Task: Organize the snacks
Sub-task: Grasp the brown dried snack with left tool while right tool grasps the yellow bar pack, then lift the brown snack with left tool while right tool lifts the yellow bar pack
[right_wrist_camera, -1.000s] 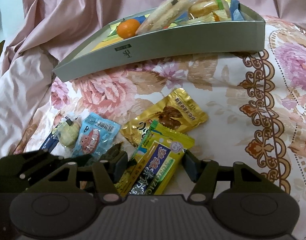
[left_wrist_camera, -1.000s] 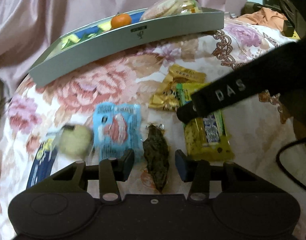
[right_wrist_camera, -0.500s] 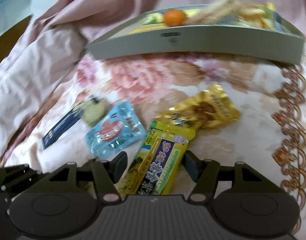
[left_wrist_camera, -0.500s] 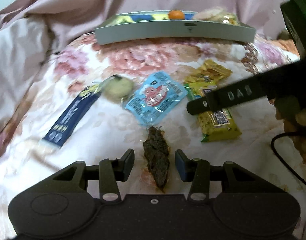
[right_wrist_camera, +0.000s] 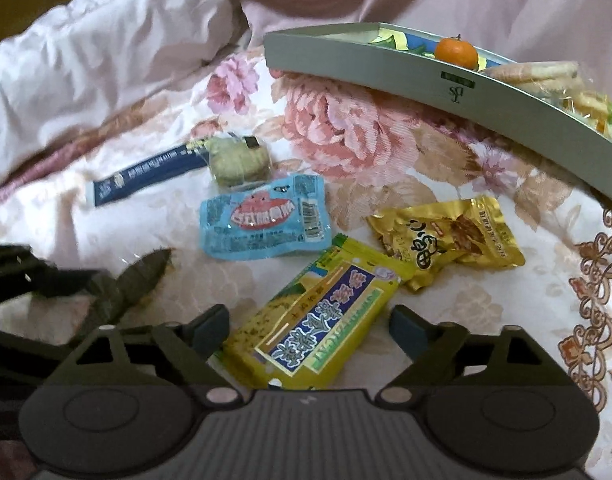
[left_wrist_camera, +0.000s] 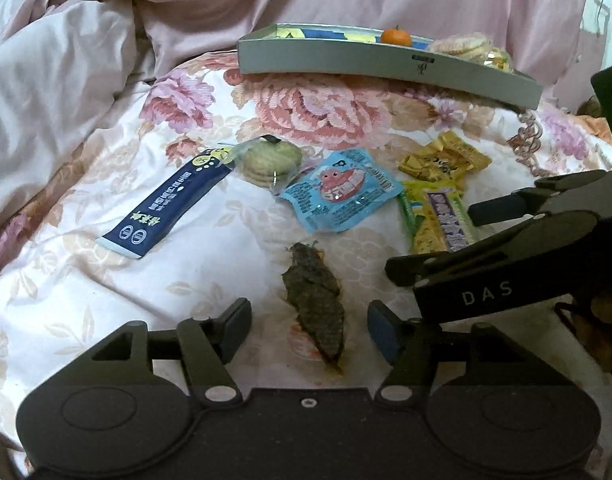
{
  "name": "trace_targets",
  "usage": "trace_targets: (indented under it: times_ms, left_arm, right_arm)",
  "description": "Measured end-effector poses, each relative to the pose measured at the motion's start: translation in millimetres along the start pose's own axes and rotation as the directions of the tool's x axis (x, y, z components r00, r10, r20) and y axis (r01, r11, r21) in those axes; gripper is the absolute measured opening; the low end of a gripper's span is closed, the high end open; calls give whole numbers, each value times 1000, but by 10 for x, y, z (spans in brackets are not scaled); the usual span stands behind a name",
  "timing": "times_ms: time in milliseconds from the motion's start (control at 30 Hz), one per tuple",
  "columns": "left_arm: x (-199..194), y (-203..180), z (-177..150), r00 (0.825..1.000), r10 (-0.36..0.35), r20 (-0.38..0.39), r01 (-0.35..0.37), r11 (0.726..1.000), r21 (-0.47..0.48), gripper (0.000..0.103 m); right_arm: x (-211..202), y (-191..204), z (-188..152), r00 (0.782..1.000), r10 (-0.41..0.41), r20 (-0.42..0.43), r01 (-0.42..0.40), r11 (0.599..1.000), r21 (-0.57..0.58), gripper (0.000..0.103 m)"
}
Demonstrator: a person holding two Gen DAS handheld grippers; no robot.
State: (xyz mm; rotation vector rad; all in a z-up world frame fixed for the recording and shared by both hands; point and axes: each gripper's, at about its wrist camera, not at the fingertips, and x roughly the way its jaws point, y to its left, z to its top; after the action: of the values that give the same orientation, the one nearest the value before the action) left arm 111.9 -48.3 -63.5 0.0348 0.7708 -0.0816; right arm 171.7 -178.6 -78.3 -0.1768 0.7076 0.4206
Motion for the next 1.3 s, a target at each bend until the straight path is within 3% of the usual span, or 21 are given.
trace_targets:
  times_ms: [167, 267, 367, 600, 767, 967, 1067, 1200, 1300]
  left_arm:
    - [0, 9, -2, 1000, 10, 8, -10, 1000, 1, 68]
    - [-11, 1, -6, 1000, 22, 16, -22, 1000, 4, 62]
    - [-26, -16, -6, 1000, 10, 25, -10, 1000, 11, 51]
    - [-38, -29, -22, 999, 2, 33, -3, 1000, 10, 51]
    - [-43, -37, -24, 999, 3, 35, -3, 1000, 7, 51]
    - [-53, -53, -29, 999, 0, 43, -1, 1000, 6, 51]
    - [-73, -72, -38, 998, -8, 54, 7, 1000, 11, 51]
    - [-117, -110, -50, 997, -19, 80, 17, 999, 28, 50]
    - [-170, -132, -58, 995, -16, 100, 13, 999, 34, 50]
  right_arm:
    - [40, 8, -38, 1000, -17, -16, 18, 999, 26, 97]
    - [32, 0, -43, 1000, -21, -12, 21, 999, 33, 95]
    - [18, -7, -30, 1000, -30, -7, 30, 999, 37, 85]
    - [-34, 28, -21, 999, -42, 5, 42, 999, -10, 57]
    - [-44, 63, -23, 999, -36, 12, 36, 999, -29, 57]
    - [-7, 9, -16, 1000, -6, -1, 6, 1000, 11, 64]
    - [-15, 28, -20, 1000, -8, 1, 8, 1000, 0, 57]
    - [-38, 125, -36, 999, -33, 24, 35, 997, -70, 54]
    - [-63, 280, -74, 993, -94, 65, 105, 973, -204, 53]
